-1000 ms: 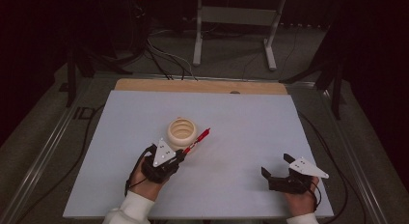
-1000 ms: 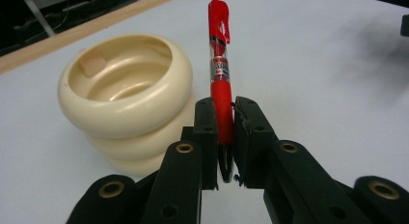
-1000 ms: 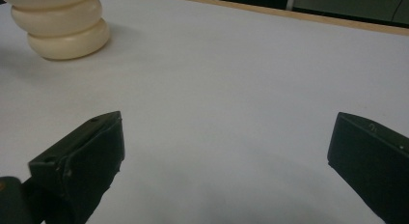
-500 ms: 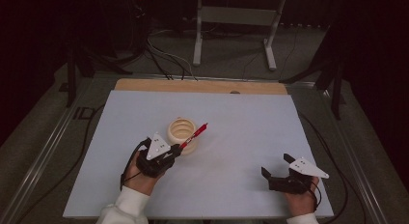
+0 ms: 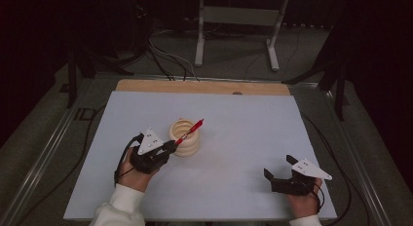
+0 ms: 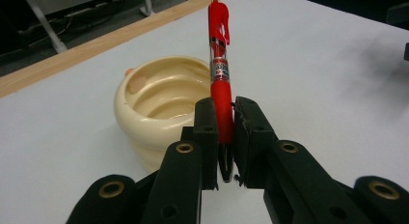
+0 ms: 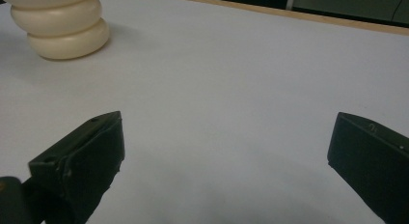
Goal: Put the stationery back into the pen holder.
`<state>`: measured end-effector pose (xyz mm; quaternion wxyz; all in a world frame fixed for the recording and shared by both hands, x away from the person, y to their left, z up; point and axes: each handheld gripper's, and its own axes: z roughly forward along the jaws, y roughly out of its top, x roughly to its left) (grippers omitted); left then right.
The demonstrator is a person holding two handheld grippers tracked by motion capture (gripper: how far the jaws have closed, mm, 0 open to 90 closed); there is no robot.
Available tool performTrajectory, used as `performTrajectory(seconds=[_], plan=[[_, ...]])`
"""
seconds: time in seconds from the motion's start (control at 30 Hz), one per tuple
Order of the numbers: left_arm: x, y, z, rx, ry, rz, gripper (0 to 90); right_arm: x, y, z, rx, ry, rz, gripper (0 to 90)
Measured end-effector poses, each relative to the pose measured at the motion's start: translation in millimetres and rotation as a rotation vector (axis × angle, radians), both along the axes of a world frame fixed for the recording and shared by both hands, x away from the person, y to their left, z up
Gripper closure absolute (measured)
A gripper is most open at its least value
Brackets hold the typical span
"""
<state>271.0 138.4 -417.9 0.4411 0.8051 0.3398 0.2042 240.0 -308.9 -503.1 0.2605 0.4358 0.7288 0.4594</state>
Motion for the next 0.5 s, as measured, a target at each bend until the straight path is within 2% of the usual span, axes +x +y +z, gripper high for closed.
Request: performTrajectory(seconds=[0.5], plan=[[8.7,18.6,1.0,0.015,0.023,0.041,81.5,0.4,0.0,-0.3,-0.002,0.001,0.0,0.0]])
